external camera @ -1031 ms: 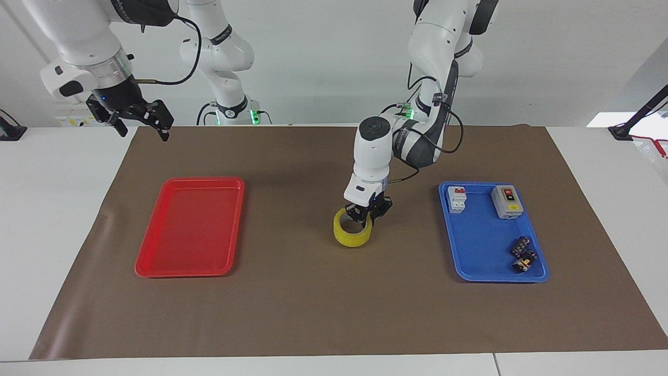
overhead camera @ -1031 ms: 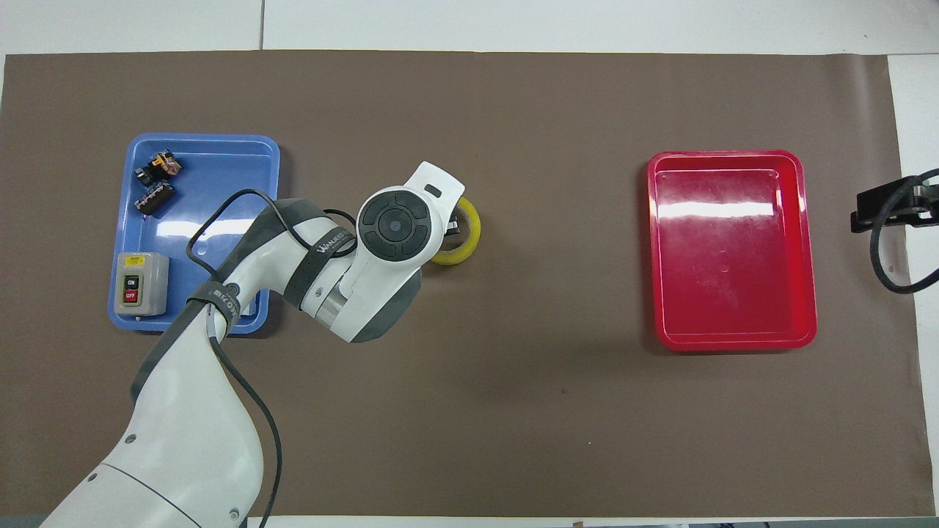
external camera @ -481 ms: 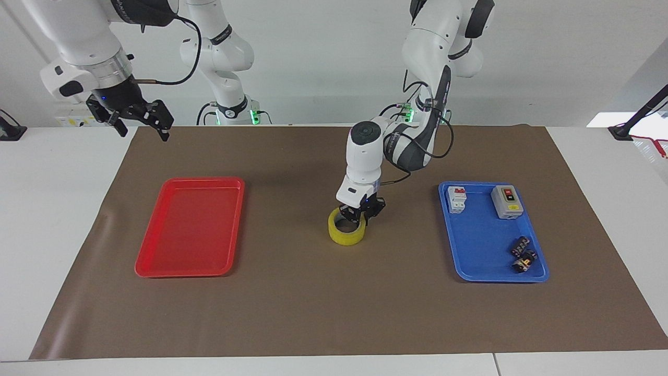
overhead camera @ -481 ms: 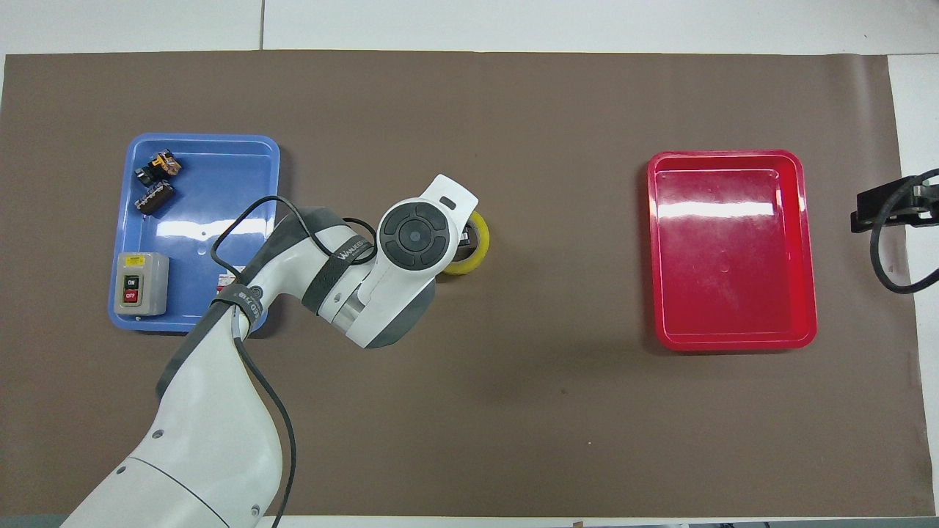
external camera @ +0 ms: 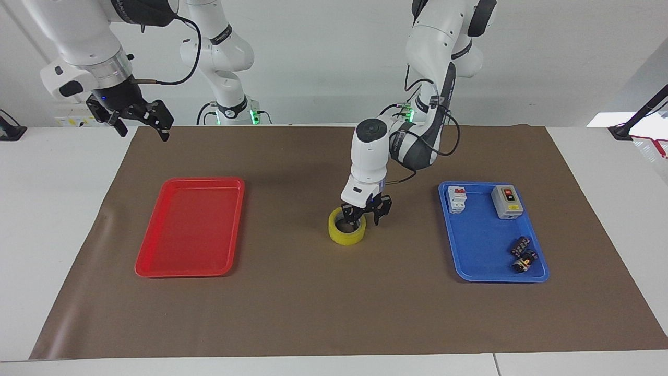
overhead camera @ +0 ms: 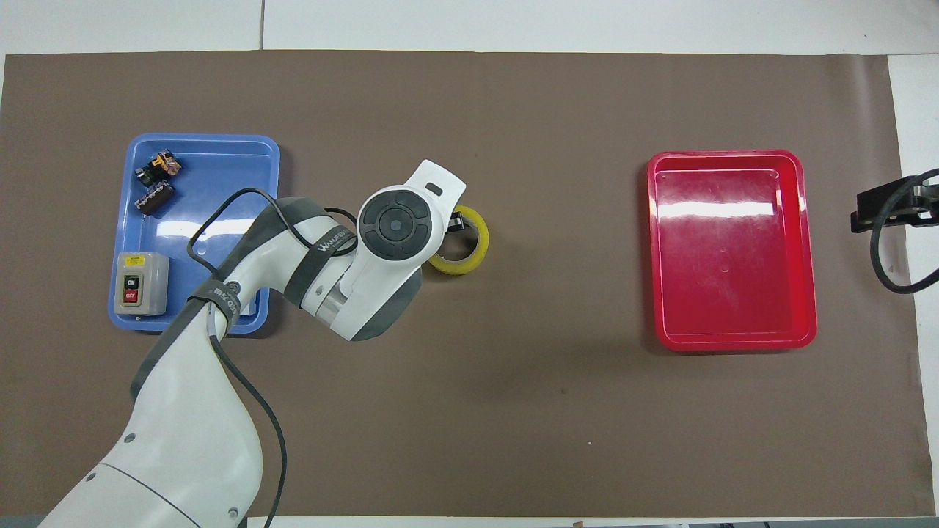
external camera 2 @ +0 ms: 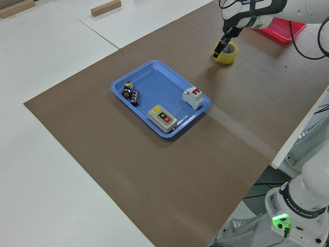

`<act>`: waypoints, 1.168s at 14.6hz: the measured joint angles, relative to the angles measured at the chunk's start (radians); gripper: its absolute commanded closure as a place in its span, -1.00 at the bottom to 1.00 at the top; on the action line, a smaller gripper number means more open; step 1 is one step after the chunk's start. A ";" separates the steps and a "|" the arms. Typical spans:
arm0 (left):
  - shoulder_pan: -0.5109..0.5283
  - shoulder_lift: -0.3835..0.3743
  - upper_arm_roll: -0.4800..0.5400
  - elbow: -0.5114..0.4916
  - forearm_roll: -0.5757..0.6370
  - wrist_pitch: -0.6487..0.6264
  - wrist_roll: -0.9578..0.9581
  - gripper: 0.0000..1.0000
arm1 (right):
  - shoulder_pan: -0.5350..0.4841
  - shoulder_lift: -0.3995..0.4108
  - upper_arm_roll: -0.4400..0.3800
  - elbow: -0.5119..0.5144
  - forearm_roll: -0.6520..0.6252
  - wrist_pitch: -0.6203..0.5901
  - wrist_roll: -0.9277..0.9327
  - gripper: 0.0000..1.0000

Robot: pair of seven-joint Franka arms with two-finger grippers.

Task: Place and move tape with both arms
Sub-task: 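Release the tape on the table while the right gripper reaches toward it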

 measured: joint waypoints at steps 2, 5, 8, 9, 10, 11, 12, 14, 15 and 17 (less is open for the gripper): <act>0.032 -0.041 0.001 0.000 0.000 -0.005 0.002 -1.00 | 0.000 0.000 0.000 0.000 0.000 0.000 0.000 -1.00; 0.074 -0.096 0.002 -0.004 0.000 -0.049 0.009 -1.00 | 0.000 0.000 0.000 -0.003 0.000 0.000 0.000 -1.00; 0.132 -0.145 0.004 -0.004 0.000 -0.134 0.099 -1.00 | 0.002 0.000 0.001 -0.008 0.000 0.013 -0.007 -1.00; 0.157 -0.165 0.005 -0.004 0.000 -0.173 0.148 -1.00 | 0.006 0.000 0.003 -0.010 0.001 0.023 -0.021 -1.00; 0.183 -0.185 0.006 -0.004 -0.002 -0.208 0.197 -1.00 | 0.019 0.000 0.004 -0.013 0.002 0.026 -0.029 -1.00; 0.211 -0.204 0.006 -0.005 -0.010 -0.238 0.252 -1.00 | 0.037 0.001 0.004 -0.020 0.002 0.036 -0.031 -1.00; 0.241 -0.224 0.007 -0.005 -0.028 -0.262 0.312 -1.00 | 0.058 0.002 0.006 -0.029 0.002 0.056 -0.031 -1.00; 0.301 -0.263 0.008 -0.005 -0.080 -0.307 0.433 -1.00 | 0.101 0.009 0.007 -0.041 0.011 0.095 -0.031 -1.00; 0.331 -0.282 0.009 -0.005 -0.103 -0.330 0.494 -1.00 | 0.121 0.020 0.008 -0.042 0.025 0.115 -0.031 -1.00; 0.388 -0.319 0.010 -0.005 -0.132 -0.377 0.597 -1.00 | 0.170 0.054 0.009 -0.043 0.042 0.169 -0.031 -1.00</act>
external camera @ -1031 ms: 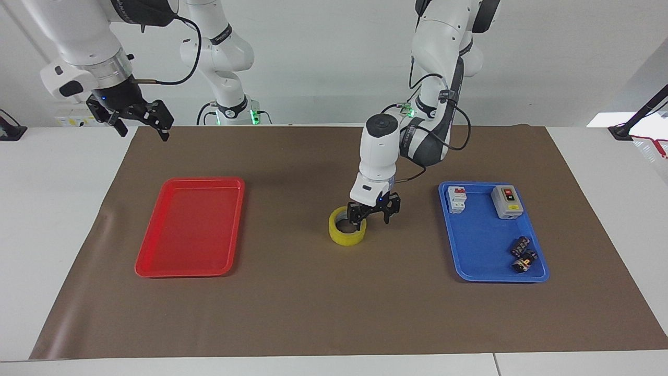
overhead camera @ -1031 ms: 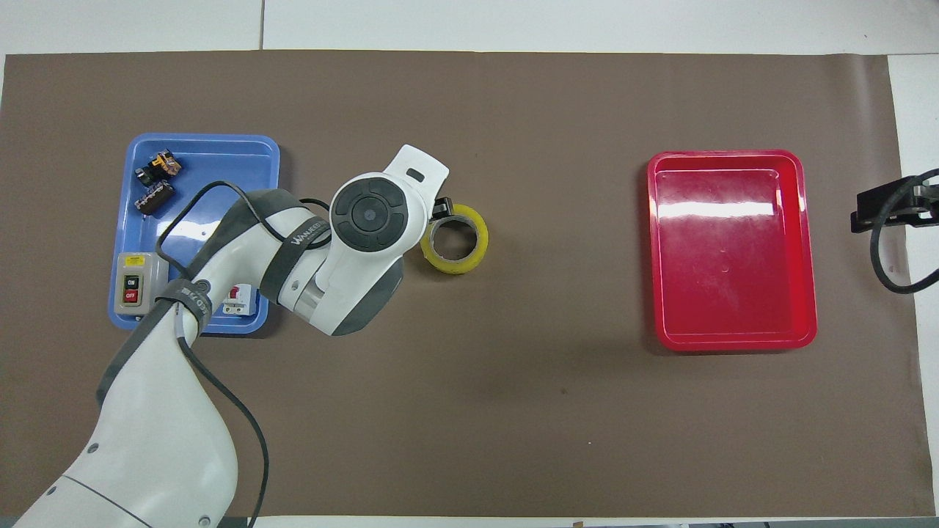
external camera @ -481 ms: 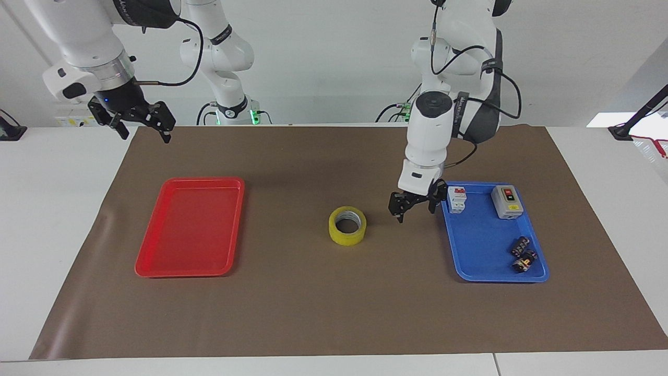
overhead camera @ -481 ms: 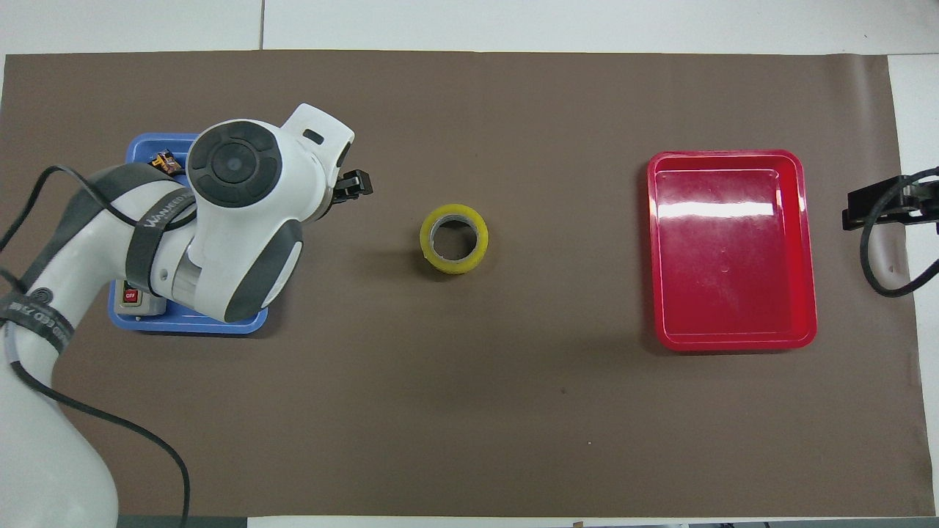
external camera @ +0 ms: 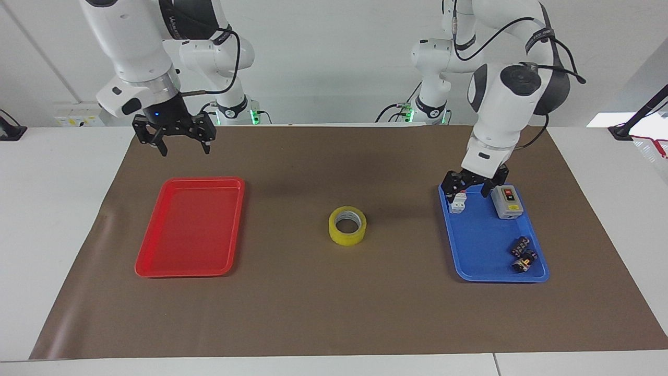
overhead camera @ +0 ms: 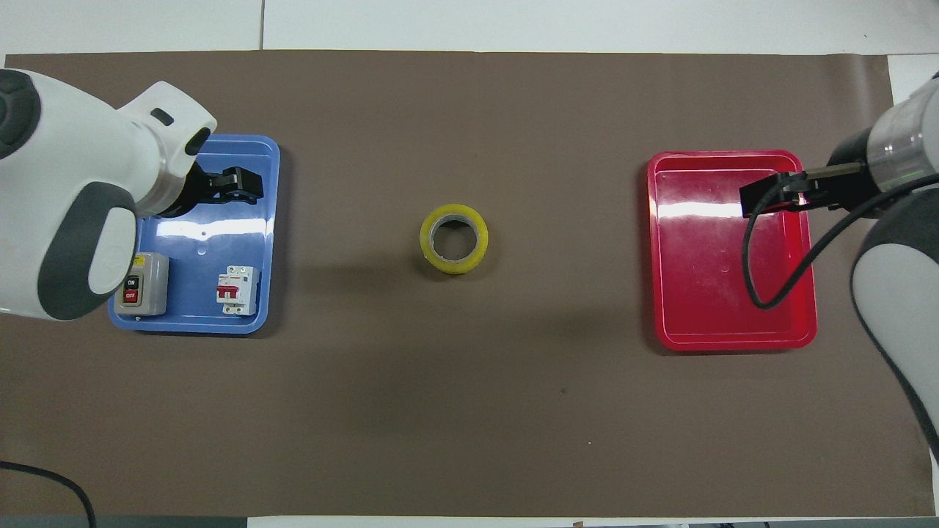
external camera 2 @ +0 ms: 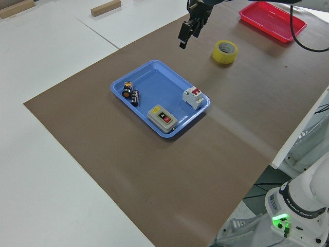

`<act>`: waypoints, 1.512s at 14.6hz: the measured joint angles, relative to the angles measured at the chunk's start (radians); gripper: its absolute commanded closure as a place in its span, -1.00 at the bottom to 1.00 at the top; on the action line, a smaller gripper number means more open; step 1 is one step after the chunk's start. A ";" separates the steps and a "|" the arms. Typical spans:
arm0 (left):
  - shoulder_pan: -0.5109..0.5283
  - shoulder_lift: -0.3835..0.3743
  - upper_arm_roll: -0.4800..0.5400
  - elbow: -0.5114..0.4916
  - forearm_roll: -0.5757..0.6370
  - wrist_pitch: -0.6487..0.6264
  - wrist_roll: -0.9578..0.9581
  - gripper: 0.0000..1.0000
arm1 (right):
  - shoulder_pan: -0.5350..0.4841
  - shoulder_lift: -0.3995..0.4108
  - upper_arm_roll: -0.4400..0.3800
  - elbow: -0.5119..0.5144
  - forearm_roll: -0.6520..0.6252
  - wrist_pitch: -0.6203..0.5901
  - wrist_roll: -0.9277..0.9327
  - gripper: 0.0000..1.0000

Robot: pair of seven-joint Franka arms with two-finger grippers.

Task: Place and move tape with both arms
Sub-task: 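Release the tape on the table while the right gripper reaches toward it, then grasp the yellow tape with the right gripper while the left gripper withdraws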

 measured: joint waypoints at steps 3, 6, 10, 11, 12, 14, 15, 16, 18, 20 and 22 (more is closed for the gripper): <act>0.066 -0.042 0.003 0.009 -0.031 -0.067 0.102 -1.00 | 0.097 0.070 0.001 0.003 0.019 0.079 0.077 -1.00; 0.101 -0.058 0.005 0.072 -0.034 -0.179 0.159 -1.00 | 0.222 0.147 0.002 0.004 0.020 0.167 0.217 -1.00; 0.134 -0.058 0.007 0.154 -0.042 -0.274 0.193 -1.00 | 0.324 0.242 0.002 0.002 0.020 0.283 0.321 -1.00; 0.143 -0.058 0.007 0.173 -0.054 -0.300 0.203 -1.00 | 0.336 0.260 0.002 0.001 0.020 0.308 0.333 -1.00; 0.153 -0.058 0.007 0.191 -0.065 -0.326 0.216 -1.00 | 0.348 0.278 0.002 0.001 0.020 0.330 0.343 -1.00; 0.171 -0.058 0.008 0.215 -0.072 -0.365 0.235 -1.00 | 0.381 0.321 0.002 0.000 0.020 0.388 0.384 -1.00; 0.174 -0.058 0.008 0.220 -0.073 -0.374 0.239 -1.00 | 0.403 0.348 0.002 0.000 0.016 0.427 0.406 -1.00; 0.175 -0.059 0.008 0.221 -0.073 -0.379 0.239 -1.00 | 0.421 0.376 0.001 0.000 0.010 0.463 0.422 -1.00; 0.175 -0.059 0.006 0.221 -0.073 -0.387 0.239 -1.00 | 0.434 0.425 0.001 -0.001 0.000 0.516 0.428 -1.00; 0.175 -0.060 0.006 0.221 -0.073 -0.396 0.240 -1.00 | 0.433 0.463 -0.002 -0.003 -0.017 0.546 0.428 -1.00; 0.175 -0.072 0.006 0.213 -0.073 -0.407 0.241 -1.00 | 0.432 0.483 -0.004 -0.020 -0.026 0.572 0.413 -1.00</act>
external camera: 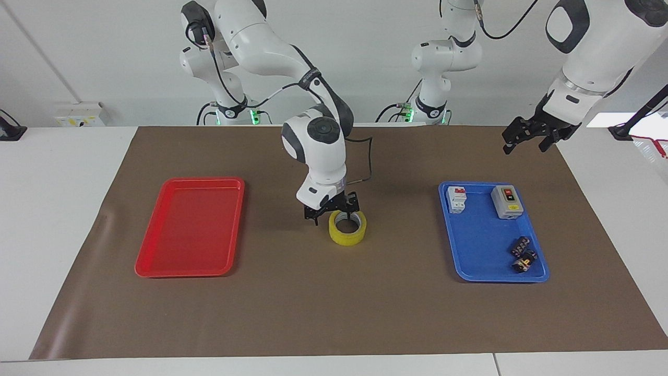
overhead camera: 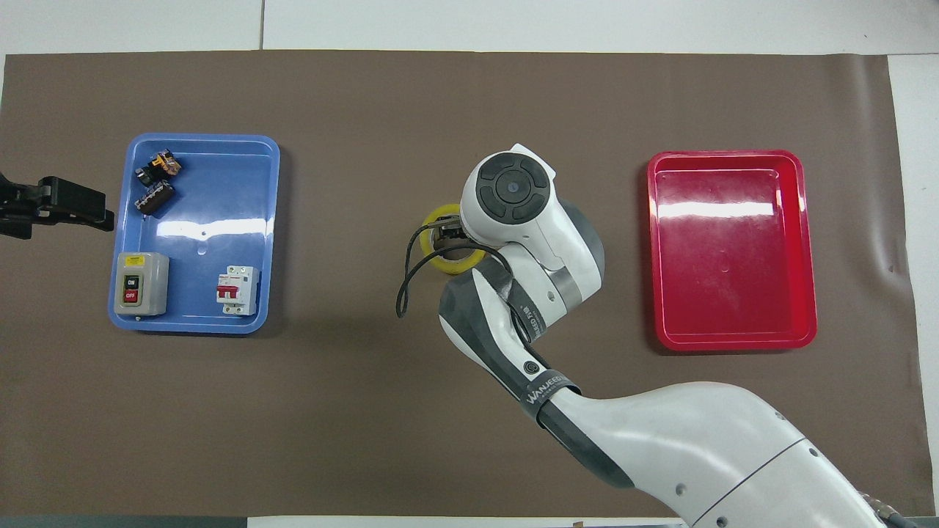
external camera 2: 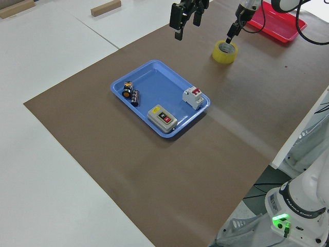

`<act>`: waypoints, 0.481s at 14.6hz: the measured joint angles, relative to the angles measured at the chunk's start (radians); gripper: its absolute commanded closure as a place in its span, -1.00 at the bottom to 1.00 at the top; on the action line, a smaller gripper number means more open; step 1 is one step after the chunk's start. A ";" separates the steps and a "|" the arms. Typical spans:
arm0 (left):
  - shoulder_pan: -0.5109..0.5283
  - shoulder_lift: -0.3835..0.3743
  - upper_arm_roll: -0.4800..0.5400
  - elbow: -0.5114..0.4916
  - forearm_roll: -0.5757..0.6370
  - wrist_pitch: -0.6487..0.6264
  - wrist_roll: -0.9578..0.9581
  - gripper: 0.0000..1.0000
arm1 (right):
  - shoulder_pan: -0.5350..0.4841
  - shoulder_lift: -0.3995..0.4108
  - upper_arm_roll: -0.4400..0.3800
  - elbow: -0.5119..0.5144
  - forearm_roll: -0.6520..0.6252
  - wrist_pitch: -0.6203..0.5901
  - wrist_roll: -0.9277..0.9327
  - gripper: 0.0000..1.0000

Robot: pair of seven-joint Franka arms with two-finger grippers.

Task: Place and move tape with both arms
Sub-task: 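Grasp the yellow tape with the right gripper while the left gripper withdraws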

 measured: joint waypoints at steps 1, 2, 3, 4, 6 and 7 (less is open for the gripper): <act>0.000 -0.012 0.000 -0.011 0.000 -0.006 0.000 -1.00 | -0.001 0.001 -0.001 -0.021 -0.001 0.025 -0.012 -1.00; 0.000 -0.025 0.000 -0.025 0.000 -0.008 0.000 -1.00 | -0.002 0.000 -0.002 -0.043 -0.001 0.053 -0.025 -1.00; 0.000 -0.035 0.000 -0.034 0.000 -0.008 0.001 -1.00 | -0.003 0.000 -0.002 -0.059 -0.002 0.067 -0.036 -1.00; 0.000 -0.042 0.000 -0.041 0.000 -0.008 0.002 -1.00 | -0.003 -0.001 -0.002 -0.068 -0.002 0.072 -0.046 -1.00; 0.000 -0.046 -0.002 -0.046 0.000 -0.008 0.002 -1.00 | -0.003 -0.005 -0.002 -0.082 -0.002 0.082 -0.069 -1.00; 0.000 -0.046 -0.002 -0.046 0.000 -0.008 0.003 -1.00 | -0.003 -0.007 -0.002 -0.089 -0.002 0.088 -0.078 -1.00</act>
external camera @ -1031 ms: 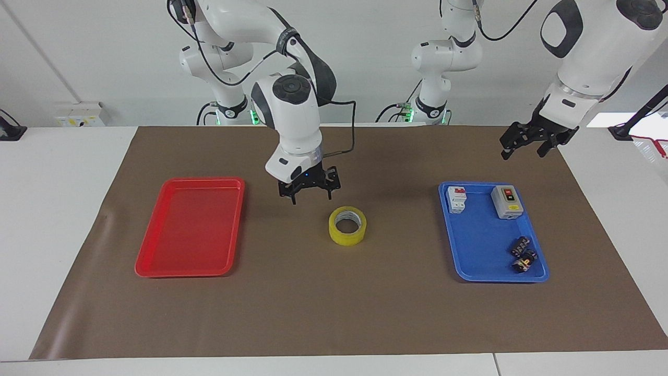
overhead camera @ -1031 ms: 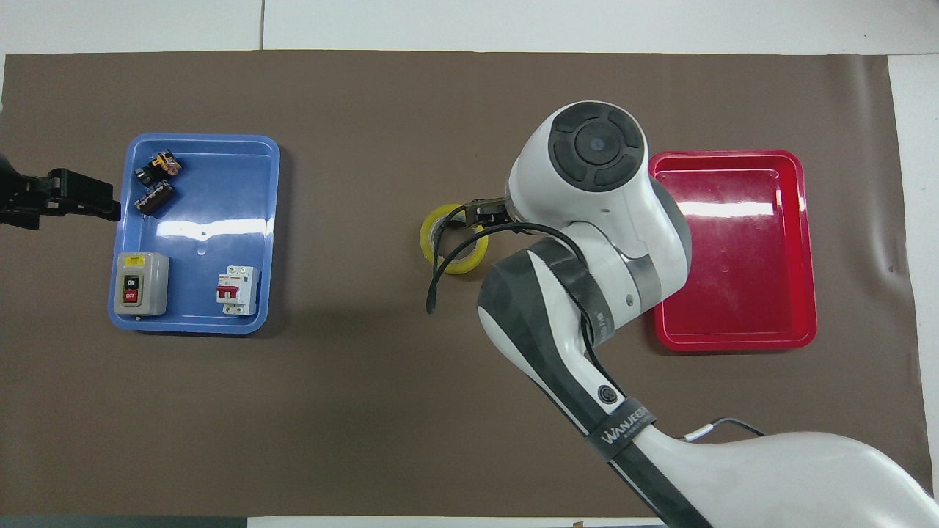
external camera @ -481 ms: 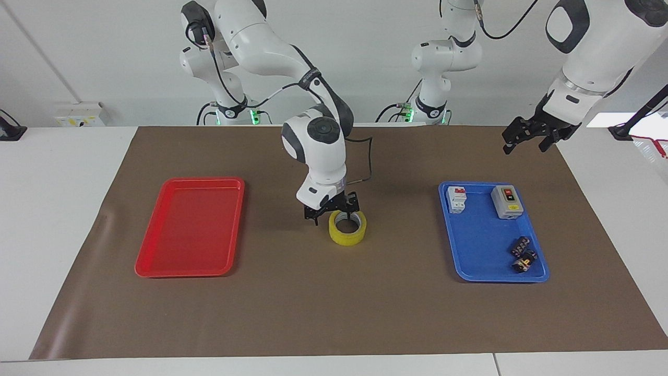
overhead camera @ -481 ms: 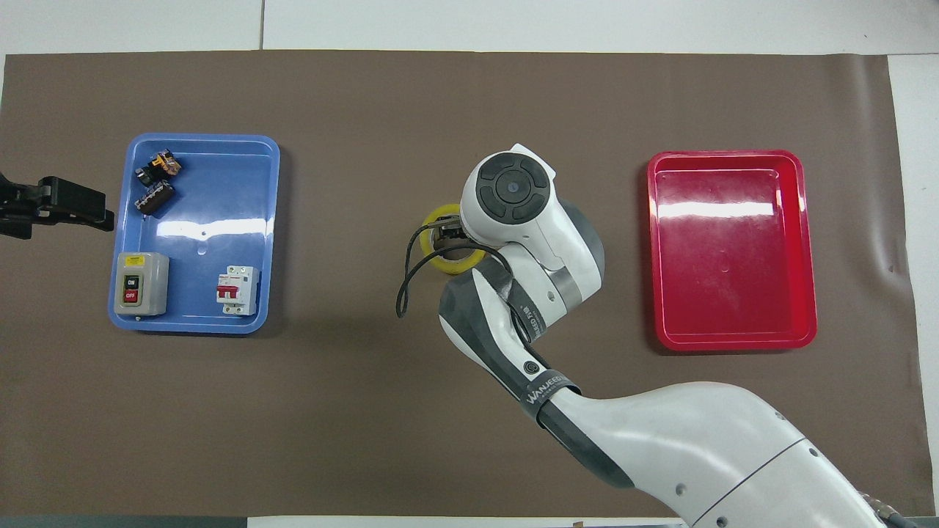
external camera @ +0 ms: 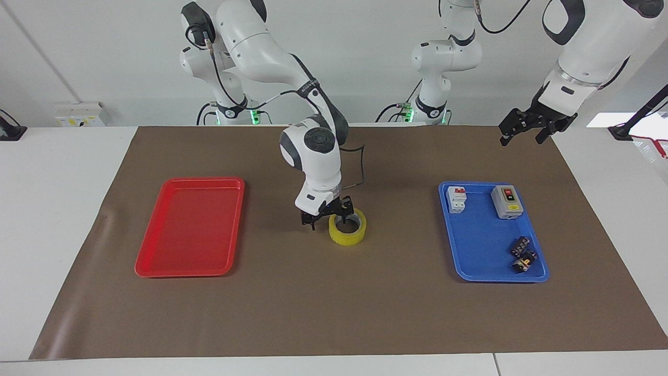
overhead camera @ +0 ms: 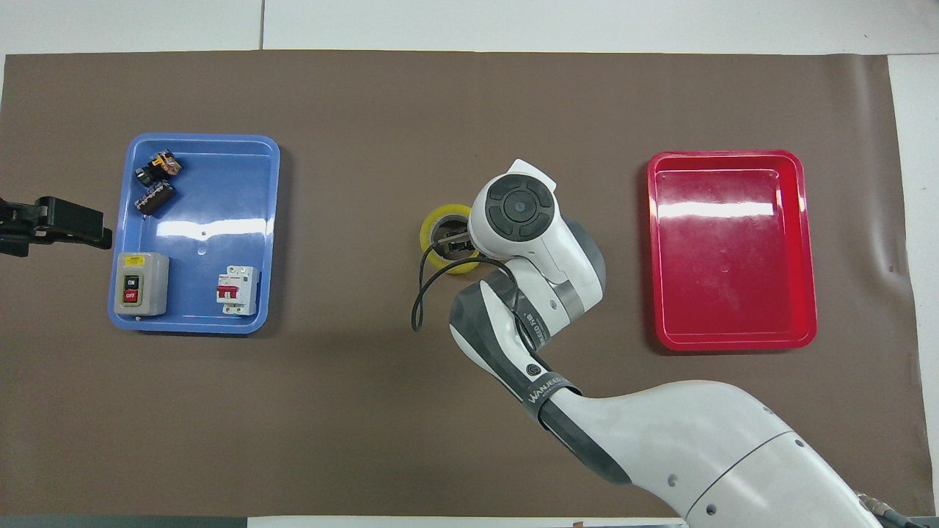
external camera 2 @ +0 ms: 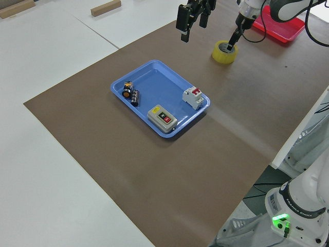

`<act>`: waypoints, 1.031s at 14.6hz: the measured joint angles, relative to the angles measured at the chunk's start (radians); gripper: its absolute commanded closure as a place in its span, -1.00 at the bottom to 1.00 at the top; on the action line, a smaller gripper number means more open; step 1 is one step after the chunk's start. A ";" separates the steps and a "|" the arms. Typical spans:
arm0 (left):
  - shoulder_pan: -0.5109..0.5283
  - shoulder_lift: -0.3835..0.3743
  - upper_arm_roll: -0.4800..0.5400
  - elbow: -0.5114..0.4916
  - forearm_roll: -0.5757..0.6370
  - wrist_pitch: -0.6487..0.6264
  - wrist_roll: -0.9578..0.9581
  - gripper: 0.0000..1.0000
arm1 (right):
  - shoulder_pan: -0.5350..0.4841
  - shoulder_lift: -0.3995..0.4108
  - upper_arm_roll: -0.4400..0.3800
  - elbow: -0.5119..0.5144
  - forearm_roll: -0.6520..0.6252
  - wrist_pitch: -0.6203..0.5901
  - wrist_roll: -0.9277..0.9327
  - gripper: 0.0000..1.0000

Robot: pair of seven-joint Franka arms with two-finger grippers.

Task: Place and move tape with both arms
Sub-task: 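Grasp the yellow tape with the right gripper while the left gripper withdraws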

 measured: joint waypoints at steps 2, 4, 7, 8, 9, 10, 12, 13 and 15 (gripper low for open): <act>0.000 0.000 0.000 0.000 0.000 0.000 0.000 -1.00 | -0.002 -0.004 -0.001 -0.009 0.000 0.006 -0.008 -1.00; 0.000 0.000 0.000 0.000 0.000 0.001 0.007 -1.00 | -0.002 -0.004 -0.001 -0.017 0.000 0.019 -0.009 -1.00; 0.000 0.000 0.000 0.000 0.000 0.009 0.062 -1.00 | -0.002 -0.004 -0.001 -0.026 0.000 0.039 -0.009 -0.90; 0.000 0.000 0.000 0.000 0.000 0.016 0.073 -1.00 | -0.001 -0.004 -0.001 -0.029 0.000 0.042 -0.009 -0.90; 0.000 0.000 0.000 0.000 0.000 0.019 0.078 -1.00 | -0.001 -0.004 -0.001 -0.032 0.000 0.046 -0.009 -0.90; 0.000 0.000 0.000 0.000 0.000 0.020 0.080 -1.00 | -0.001 -0.004 -0.001 -0.037 0.000 0.053 -0.009 -0.84; 0.000 0.000 0.000 0.000 0.000 0.020 0.082 -1.00 | -0.001 -0.004 -0.001 -0.048 0.000 0.065 -0.009 -0.63; 0.000 0.000 0.000 0.000 0.000 0.020 0.082 -1.00 | -0.001 -0.004 -0.001 -0.054 0.000 0.075 -0.009 -0.51; 0.000 0.000 0.000 0.000 0.000 0.020 0.082 -1.00 | 0.000 -0.004 -0.001 -0.059 0.000 0.088 -0.009 0.16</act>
